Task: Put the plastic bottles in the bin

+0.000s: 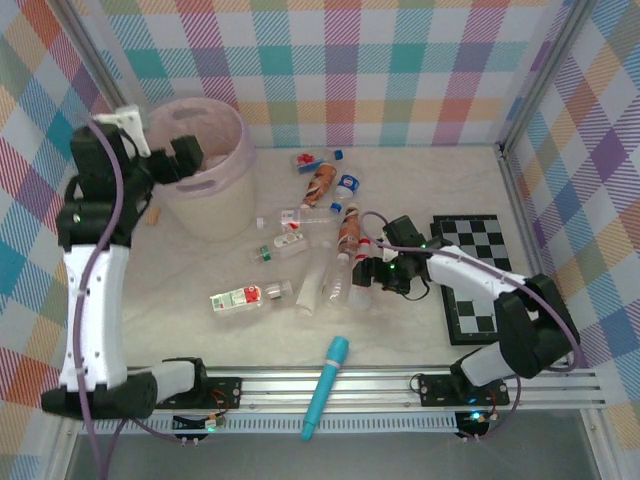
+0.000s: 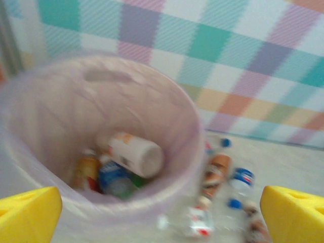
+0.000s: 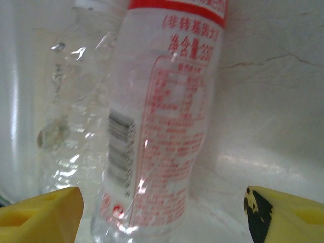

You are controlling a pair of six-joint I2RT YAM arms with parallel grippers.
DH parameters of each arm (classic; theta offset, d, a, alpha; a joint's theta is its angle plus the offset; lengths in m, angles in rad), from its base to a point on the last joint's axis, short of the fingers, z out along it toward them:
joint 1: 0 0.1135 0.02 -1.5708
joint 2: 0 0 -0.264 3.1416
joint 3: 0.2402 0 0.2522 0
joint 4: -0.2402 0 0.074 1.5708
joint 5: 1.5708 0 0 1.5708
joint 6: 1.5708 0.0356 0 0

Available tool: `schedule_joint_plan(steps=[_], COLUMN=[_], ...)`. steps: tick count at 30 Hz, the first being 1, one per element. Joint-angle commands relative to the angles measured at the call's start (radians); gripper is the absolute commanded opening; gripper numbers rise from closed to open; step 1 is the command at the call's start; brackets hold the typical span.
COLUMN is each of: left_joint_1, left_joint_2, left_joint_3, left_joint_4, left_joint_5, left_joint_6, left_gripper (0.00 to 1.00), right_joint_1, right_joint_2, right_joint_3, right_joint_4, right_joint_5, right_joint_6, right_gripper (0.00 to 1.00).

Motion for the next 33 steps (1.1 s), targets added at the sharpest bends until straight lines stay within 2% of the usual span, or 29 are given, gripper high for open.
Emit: schedule_joint_plan(steps=[1,4,10,15,19,22,29,33], left_joint_1=[-0.110,-0.224,-0.390,-0.491,-0.556,-0.581,-0.586,-0.584], left_joint_2=[-0.058,-0.112,-0.212,-0.217,-0.218,-0.198,-0.132,-0.121], left_joint_3=[-0.134,-0.235,-0.482,-0.594,-0.684,-0.720,-0.703,-0.711], left_joint_4=[0.051,0.062,0.184,0.215,0.335,0.417,0.480,0.558], left_joint_5=[0.092,0.074,0.061,-0.005,-0.030,-0.037,-0.030,0.012], left_joint_6=[-0.101,-0.157,-0.334,-0.399,-0.478,-0.503,-0.514,-0.537], left_gripper=[1.00,1.00,1.00,1.00,1.00,1.00,1.00,1.00], right_joint_1=[0.004,0.008,0.007,0.008,0.006,0.006,-0.001,0.001], right_joint_2=[0.048,0.083,0.130,0.149,0.131,0.079,-0.069,-0.162], right_joint_3=[0.006,-0.003,-0.006,-0.008,-0.021,-0.031,0.004,-0.009], right_joint_4=[0.066,0.095,0.118,0.123,0.115,0.102,-0.022,0.059], right_joint_5=[-0.005,-0.020,-0.021,-0.029,-0.016,-0.011,0.063,-0.027], right_joint_6=[0.021,0.027,0.028,0.019,0.019,0.029,-0.026,-0.071], right_gripper=[0.83,0.81,0.75,0.68,0.64,0.59,0.53,0.48])
